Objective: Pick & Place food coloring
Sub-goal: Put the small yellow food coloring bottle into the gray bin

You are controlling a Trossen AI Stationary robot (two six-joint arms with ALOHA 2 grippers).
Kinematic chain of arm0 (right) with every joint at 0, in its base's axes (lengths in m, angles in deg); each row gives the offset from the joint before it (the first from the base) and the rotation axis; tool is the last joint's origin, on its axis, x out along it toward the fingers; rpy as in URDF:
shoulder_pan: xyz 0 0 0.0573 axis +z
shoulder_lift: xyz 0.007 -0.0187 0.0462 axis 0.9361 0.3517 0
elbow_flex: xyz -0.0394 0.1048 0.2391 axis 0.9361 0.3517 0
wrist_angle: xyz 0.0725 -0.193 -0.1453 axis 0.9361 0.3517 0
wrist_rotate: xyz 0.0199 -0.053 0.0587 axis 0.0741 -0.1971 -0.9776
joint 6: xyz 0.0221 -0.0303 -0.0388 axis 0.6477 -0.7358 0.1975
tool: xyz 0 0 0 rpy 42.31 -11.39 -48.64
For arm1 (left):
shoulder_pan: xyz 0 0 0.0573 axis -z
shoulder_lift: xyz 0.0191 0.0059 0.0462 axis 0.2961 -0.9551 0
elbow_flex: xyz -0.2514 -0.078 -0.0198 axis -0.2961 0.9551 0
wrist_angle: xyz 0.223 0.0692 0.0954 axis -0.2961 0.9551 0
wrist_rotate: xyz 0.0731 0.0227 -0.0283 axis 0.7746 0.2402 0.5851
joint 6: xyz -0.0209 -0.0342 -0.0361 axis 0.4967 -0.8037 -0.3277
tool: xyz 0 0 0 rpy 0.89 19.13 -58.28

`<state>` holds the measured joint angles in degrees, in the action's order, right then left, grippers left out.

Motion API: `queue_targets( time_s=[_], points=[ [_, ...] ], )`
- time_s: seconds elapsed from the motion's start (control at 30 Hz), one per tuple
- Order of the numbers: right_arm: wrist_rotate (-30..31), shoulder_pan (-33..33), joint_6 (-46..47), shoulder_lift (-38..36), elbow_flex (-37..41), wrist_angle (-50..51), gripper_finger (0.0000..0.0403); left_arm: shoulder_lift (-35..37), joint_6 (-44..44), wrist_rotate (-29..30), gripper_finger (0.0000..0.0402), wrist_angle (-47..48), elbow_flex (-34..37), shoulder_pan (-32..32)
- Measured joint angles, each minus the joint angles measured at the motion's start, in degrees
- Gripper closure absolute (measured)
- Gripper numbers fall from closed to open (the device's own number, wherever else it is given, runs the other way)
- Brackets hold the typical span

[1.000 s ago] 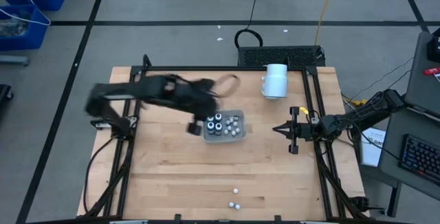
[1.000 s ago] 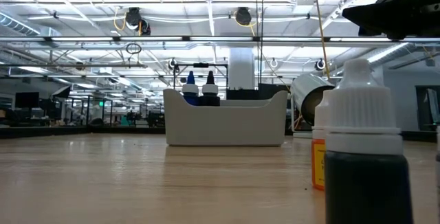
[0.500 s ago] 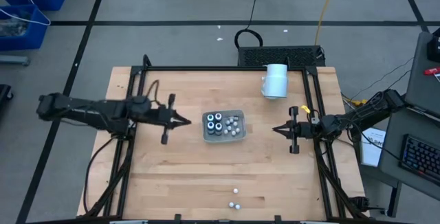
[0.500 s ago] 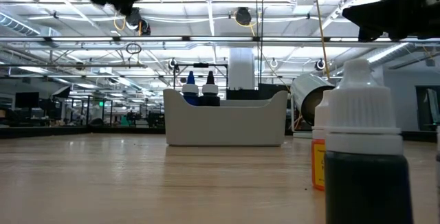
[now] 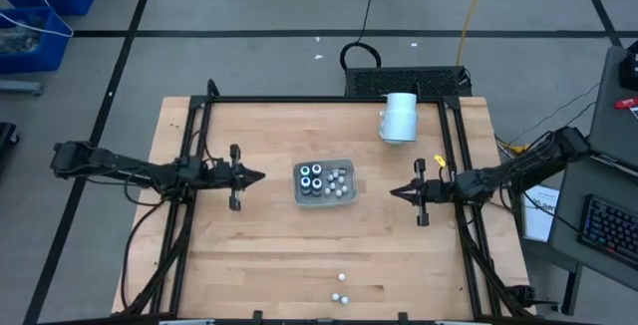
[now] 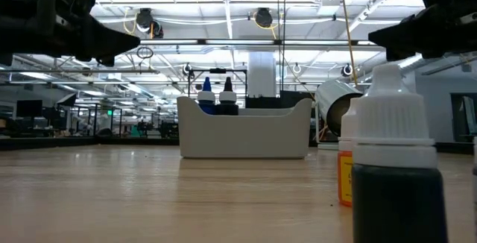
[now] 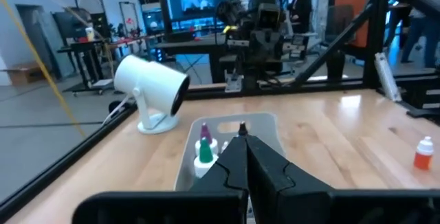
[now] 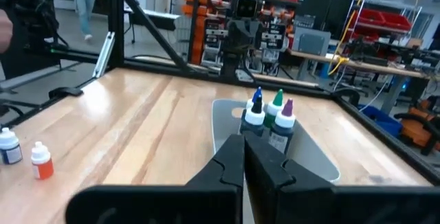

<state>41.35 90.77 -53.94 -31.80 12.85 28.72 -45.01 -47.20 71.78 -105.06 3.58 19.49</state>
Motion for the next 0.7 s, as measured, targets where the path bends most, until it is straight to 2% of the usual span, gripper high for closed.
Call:
queue_targets(
  time_s=[0.17,0.23,0.33,0.43,0.6,0.7],
  points=[
    [-0.07,0.0,0.78,1.29,-0.58,-2.11,0.0403,-0.09,-0.01,0.95,0.0397,0.47,0.0,0.0],
    [-0.13,0.11,2.34,2.33,-2.57,3.02,0.0403,-0.11,-0.09,0.95,0.0392,0.52,0.0,0.0],
    [-0.31,0.11,5.6,6.13,-10.57,14.61,0.0403,-0.11,-0.11,0.95,0.0385,0.54,-0.02,0.0],
    [-0.38,0.11,9.06,14.02,-20.12,24.51,0.0403,-0.13,0.07,0.93,0.0383,0.52,-0.02,0.0],
    [-7.29,0.13,12.4,30.57,-37.66,38.72,0.0403,-0.13,0.46,0.95,0.0394,0.45,-0.02,0.0],
    [-10.39,0.3,13.8,41.36,-50.52,53.77,0.0403,-0.13,0.46,0.95,0.0398,0.63,-0.04,0.0]
  ],
)
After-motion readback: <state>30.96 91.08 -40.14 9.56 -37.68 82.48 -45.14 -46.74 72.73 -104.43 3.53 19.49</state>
